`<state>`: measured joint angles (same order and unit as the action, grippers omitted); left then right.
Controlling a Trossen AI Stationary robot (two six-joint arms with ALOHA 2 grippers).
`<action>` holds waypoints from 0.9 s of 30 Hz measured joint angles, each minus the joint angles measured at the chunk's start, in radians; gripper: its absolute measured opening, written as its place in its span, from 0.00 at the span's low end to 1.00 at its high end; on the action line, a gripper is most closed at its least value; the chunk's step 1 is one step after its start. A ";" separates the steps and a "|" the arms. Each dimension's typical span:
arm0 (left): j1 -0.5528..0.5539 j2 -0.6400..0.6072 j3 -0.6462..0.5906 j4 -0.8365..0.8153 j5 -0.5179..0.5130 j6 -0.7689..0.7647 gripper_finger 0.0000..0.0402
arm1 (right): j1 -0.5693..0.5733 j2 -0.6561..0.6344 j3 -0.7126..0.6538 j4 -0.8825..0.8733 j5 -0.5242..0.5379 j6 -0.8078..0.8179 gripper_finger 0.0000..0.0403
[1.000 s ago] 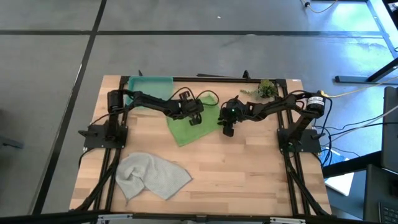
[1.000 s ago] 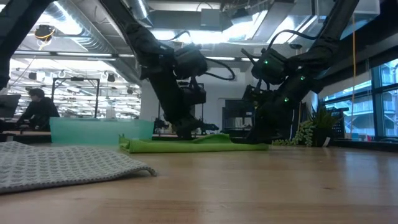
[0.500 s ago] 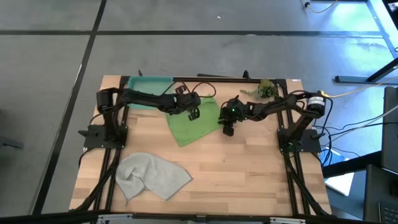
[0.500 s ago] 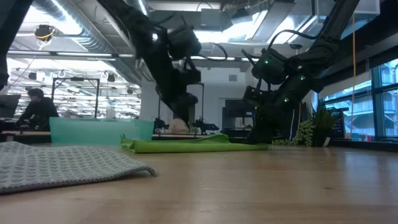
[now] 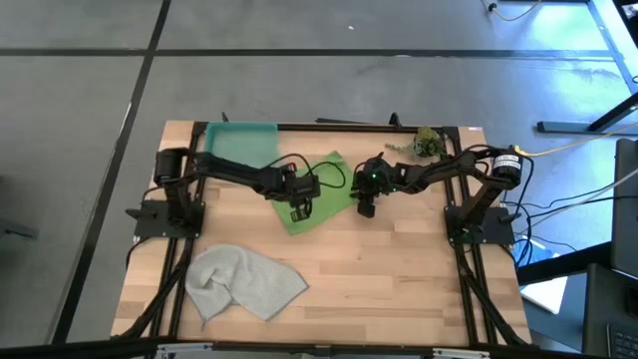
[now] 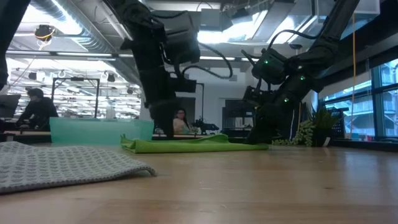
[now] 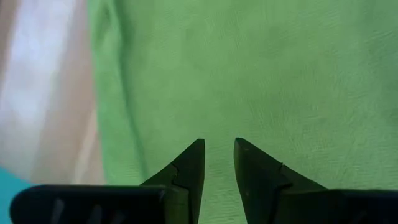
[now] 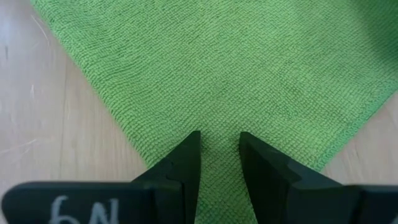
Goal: Roll microfiber towels into tight, uniform cylinder then place into a basket
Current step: Roll the green towel
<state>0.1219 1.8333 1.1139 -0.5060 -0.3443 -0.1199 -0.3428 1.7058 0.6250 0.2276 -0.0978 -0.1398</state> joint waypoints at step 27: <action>-0.232 0.032 -0.001 0.171 0.074 -0.173 0.21 | -0.064 -0.028 0.081 -0.080 0.010 -0.074 0.28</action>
<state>-0.1103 1.8654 1.1126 -0.3347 -0.2699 -0.2930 -0.4072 1.6781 0.7060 0.1472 -0.0879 -0.2141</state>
